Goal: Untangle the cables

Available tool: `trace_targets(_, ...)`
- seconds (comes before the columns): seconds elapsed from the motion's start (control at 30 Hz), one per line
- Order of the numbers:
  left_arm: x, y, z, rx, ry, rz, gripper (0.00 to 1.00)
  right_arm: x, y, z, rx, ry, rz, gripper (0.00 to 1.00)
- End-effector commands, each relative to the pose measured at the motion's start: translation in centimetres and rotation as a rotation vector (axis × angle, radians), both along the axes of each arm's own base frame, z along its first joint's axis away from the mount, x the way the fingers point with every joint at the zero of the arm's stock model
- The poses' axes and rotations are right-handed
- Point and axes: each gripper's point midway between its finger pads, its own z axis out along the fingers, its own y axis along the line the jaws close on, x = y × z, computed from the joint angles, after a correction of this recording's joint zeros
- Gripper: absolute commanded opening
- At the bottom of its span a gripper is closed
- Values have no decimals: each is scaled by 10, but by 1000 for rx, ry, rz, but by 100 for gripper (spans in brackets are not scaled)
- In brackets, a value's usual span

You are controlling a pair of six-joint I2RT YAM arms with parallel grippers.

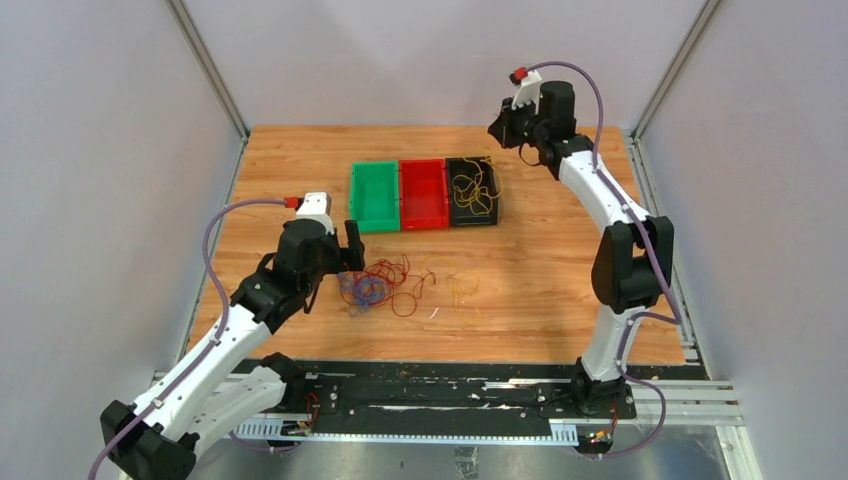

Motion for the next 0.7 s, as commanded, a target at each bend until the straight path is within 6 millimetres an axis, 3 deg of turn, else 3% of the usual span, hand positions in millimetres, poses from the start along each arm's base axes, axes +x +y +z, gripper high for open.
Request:
trace_targets(0.0,1,0,1,6,3,4,100,-33,20,9,27,-7,151,0)
trace_targets(0.3,0,0,-3,5,8,4,100,-52,29,18,64,-44,226,0)
trace_targets(0.47,-1,1,-3,1,7,5,100,-52,30,-2,63,3,212,0)
trace_targets(0.67,-2,0,-4,-1,11,2,100,-31,25,-22,-28,7,127,0)
